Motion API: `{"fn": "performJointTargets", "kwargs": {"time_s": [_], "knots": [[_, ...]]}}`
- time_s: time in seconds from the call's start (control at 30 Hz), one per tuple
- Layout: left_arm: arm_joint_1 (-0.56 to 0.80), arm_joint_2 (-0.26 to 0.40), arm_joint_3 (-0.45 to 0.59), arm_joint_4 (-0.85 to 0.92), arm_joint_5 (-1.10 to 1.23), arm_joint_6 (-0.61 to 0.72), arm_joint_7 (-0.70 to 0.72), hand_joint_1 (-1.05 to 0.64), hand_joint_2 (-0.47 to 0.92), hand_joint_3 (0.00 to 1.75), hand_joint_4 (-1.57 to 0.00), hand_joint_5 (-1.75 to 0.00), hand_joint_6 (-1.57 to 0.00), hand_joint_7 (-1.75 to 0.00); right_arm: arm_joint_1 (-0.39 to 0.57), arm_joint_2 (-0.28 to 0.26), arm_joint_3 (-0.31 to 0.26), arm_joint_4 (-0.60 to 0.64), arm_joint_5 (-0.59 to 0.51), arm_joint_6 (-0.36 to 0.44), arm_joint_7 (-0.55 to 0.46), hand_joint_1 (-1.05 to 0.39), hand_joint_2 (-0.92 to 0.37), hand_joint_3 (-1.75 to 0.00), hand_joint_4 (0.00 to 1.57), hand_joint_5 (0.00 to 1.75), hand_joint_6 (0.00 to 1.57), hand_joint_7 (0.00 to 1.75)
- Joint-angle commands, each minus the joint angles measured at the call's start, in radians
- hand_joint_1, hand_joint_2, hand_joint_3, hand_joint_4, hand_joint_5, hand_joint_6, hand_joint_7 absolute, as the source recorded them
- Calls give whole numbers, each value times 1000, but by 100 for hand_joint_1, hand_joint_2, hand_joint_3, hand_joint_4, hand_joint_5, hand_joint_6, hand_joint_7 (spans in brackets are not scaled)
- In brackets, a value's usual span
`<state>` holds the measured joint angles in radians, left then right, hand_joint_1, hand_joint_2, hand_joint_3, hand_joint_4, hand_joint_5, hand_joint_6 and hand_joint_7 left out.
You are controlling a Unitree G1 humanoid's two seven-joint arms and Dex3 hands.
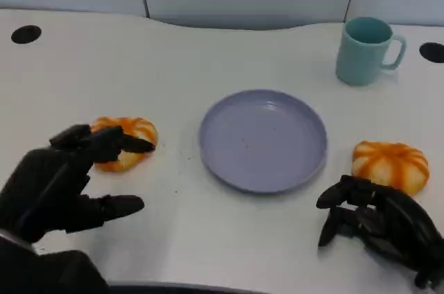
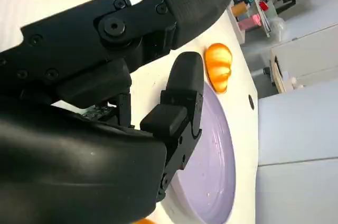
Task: Grasp the bread from the table and place it into the plate.
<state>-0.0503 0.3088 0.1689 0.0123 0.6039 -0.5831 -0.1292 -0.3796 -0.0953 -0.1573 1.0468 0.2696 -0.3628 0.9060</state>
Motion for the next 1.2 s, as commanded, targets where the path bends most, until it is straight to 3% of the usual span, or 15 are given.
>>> {"fn": "performJointTargets", "kwargs": {"time_s": [0.03, 0.1, 0.23, 0.33, 0.73, 1.2], "knots": [[-59, 78, -28, -61, 120, 92, 57, -67, 92, 9, -19, -85, -41, -34, 37, 8, 9, 25, -18, 16, -12, -54, -92, -4, 67, 137, 77, 87], [-89, 102, -50, -64, 155, 138, 59, -68, 92, 9, -20, -77, -43, -26, 36, 5, 13, 24, -24, 19, -16, -54, -92, -5, 67, 137, 77, 87], [-161, 139, -107, -49, 216, 238, 37, -72, 92, 3, -31, -39, -47, -4, 35, 2, 15, 25, -27, 23, -19, -54, -92, -4, 65, 136, 77, 87], [-206, 160, -155, -15, 253, 286, 51, -73, 92, 1, -31, -24, -45, -1, 33, 0, 11, 27, -22, 39, -16, -53, -92, -3, 65, 136, 77, 88], [-428, 201, -341, 243, 275, 459, -67, -80, 91, 1, -17, -9, -26, 0, 40, -12, -1, 29, -16, 29, 4, -55, -92, -4, 67, 137, 75, 89], [-773, 96, -554, 881, 227, 483, -57, -92, 92, 5, -14, -6, -21, -1, 30, -19, -9, 62, -16, 9, 20, -52, -92, -5, 66, 137, 75, 89]]}}
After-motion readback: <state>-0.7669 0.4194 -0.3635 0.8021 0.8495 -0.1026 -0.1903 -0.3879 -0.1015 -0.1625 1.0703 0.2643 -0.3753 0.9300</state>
